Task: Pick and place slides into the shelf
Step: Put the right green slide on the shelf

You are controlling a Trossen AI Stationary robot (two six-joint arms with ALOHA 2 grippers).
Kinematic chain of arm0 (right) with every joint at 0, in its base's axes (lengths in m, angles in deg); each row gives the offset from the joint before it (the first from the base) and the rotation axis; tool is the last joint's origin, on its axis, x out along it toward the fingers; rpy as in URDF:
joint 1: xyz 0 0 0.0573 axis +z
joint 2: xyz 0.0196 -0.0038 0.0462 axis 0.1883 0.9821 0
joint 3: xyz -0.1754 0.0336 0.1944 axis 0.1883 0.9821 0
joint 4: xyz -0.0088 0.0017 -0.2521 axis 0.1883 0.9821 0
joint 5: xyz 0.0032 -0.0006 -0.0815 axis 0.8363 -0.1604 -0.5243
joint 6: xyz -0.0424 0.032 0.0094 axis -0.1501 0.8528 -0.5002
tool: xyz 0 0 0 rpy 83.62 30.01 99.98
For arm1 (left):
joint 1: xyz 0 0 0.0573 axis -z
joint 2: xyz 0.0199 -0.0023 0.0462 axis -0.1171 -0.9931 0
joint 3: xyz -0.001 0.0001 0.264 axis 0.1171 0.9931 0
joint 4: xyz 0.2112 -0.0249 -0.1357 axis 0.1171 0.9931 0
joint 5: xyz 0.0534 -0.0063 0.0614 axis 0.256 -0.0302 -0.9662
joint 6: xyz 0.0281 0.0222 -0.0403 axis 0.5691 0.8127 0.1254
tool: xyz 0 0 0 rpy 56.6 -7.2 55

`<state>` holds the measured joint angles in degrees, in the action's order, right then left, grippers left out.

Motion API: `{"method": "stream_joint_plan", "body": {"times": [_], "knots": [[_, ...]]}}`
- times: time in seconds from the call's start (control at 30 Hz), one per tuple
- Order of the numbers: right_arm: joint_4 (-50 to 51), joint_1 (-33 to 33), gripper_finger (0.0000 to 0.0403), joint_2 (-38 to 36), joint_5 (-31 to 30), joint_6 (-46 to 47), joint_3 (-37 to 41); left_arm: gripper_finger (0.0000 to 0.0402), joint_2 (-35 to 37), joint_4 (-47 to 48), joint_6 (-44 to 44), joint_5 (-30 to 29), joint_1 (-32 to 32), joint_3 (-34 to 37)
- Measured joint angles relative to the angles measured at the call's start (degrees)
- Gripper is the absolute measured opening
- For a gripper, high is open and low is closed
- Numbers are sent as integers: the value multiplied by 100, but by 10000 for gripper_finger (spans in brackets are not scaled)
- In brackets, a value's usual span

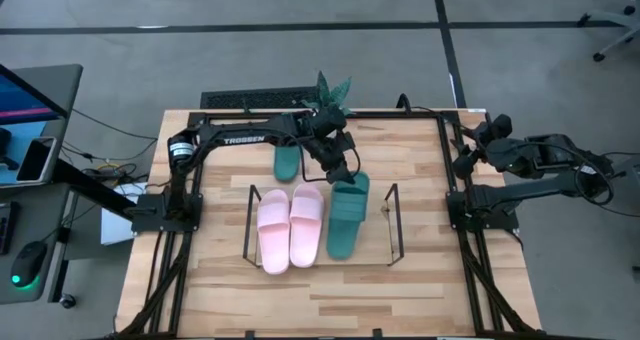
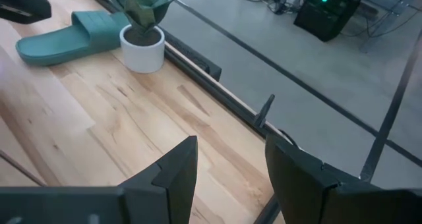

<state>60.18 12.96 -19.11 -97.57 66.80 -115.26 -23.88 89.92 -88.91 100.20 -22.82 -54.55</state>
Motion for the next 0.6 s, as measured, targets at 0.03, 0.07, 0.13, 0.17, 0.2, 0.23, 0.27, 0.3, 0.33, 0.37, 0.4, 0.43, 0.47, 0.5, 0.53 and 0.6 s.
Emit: {"method": "stream_joint_plan", "body": {"times": [0.03, 0.07, 0.13, 0.17, 0.2, 0.23, 0.27, 0.3, 0.33, 0.37, 0.4, 0.43, 0.47, 0.5, 0.53, 0.6], "knots": [[1, 0, 169, 0, 2, 0, 0, 25, -1, -12, 14, -12, 0, 0], [-1, 0, 169, 0, 2, 0, 0, 25, -1, -26, 45, -14, -1, 0], [-1, 0, 169, 0, 2, -1, 0, 25, 0, -34, 78, -11, -20, 3], [-1, 0, 169, 0, 2, -1, 0, 25, 4, -125, 74, 12, -26, 62], [-1, 0, 169, 0, 2, 0, 0, 25, 10, -255, 24, 70, -40, 164], [-1, 0, 169, 0, 2, 0, 0, 25, 11, -430, -95, 118, -51, 311], [-1, 0, 169, 0, 2, -2, 0, 25, 11, -588, -239, 152, -60, 465], [-1, 0, 169, 0, 2, -2, 0, 25, 8, -699, -361, 181, -69, 607], [-1, 0, 169, 0, 3, -2, 0, 25, 7, -845, -440, 192, -72, 744], [0, 0, 169, 0, 2, -2, 0, 25, 7, -1035, -519, 196, -72, 869], [1, 0, 169, 0, 2, -4, 0, 25, 7, -1174, -579, 217, -69, 967], [4, 0, 169, 0, 2, -4, 0, 25, 7, -1278, -600, 240, -66, 1050], [8, 0, 169, 0, 2, -4, 0, 25, 7, -1348, -606, 245, -69, 1120], [14, 0, 169, 0, 4, -2, 0, 25, 7, -1368, -607, 245, -78, 1167], [26, 0, 169, 0, 4, -4, 0, 25, 7, -1388, -602, 246, -87, 1206], [28, 1, 169, 0, 22, -4, 0, 25, 7, -1391, -535, 247, -117, 1257]]}}
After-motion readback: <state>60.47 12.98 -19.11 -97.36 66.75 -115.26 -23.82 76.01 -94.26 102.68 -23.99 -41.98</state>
